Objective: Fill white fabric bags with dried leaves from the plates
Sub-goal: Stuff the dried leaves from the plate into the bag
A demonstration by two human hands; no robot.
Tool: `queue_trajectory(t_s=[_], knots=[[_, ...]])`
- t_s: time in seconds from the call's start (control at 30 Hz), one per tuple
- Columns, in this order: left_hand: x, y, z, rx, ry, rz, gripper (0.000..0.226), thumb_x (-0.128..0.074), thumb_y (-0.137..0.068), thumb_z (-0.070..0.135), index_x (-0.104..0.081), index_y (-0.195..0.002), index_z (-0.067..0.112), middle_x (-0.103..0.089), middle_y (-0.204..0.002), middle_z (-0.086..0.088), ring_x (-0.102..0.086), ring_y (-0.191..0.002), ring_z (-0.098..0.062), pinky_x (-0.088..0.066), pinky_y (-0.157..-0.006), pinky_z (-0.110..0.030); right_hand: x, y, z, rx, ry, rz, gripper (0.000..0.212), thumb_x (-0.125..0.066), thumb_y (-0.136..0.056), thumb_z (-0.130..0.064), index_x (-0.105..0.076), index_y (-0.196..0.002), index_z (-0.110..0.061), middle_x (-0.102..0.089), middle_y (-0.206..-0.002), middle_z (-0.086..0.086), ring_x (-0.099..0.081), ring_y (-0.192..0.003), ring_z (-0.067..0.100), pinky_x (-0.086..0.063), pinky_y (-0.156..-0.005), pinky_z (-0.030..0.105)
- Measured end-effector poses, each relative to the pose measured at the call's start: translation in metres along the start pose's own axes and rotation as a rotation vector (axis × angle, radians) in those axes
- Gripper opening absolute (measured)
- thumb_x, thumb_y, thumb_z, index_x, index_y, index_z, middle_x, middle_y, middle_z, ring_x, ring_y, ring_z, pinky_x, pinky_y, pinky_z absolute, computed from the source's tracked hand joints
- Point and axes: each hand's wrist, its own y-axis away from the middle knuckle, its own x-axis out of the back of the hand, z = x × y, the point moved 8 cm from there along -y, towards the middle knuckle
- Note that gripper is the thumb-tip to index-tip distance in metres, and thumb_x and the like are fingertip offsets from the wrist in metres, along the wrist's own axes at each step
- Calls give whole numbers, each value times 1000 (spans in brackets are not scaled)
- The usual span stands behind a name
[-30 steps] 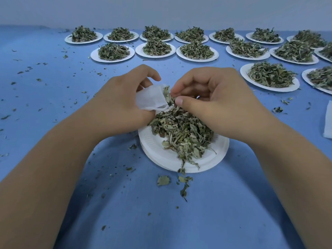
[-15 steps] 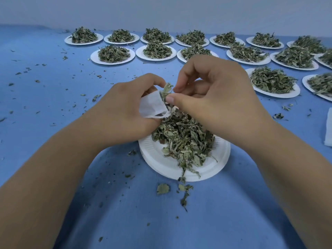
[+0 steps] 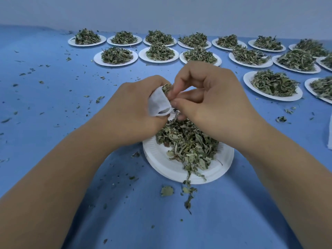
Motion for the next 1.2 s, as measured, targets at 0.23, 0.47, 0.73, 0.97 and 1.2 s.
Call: queue_trajectory(t_s=[0.23,0.47,0.73,0.97,1.2], knots=[[-3,2,7,-40,-15,-8,33,-71,-78,17,-61,-107,29,-52,-69,12,-50,-63,6,-33,-54,-10,-2,-2,-9,118,284,106,21,-69,-72,-6,-53,-80,-18,-61,-70,-5,-60,-63,9,-45,-58,17],[-6,0,5,-67,-39,19,38,-69,-77,21,-35,-69,36,-43,-60,17,-38,-52,-3,-26,-48,-18,-3,2,-11,74,105,-4,29,-60,-82,8,-50,-91,-18,-68,-90,-1,-72,-68,17,-51,-66,14],[-10,2,8,-88,-17,-62,23,-67,-80,24,-69,-102,28,-64,-76,9,-54,-66,3,-34,-53,-11,12,38,-33,224,356,-161,11,-69,-85,-10,-74,-94,-15,-71,-97,-9,-63,-102,6,-49,-86,30],[-8,6,17,-99,-29,-83,13,-66,-84,15,-72,-95,11,-72,-85,-7,-67,-81,-21,-51,-73,-38,-22,83,-33,259,539,-555,37,-73,-74,-14,-77,-108,-26,-62,-123,-10,-43,-129,18,-36,-110,42],[-10,7,20,-152,-119,-85,17,-61,-89,14,-70,-101,6,-69,-92,-21,-59,-71,-26,-51,-71,-50,-28,95,-26,238,681,-628,44,-81,-77,-14,-76,-116,-34,-59,-115,-10,-44,-116,19,-36,-104,41]])
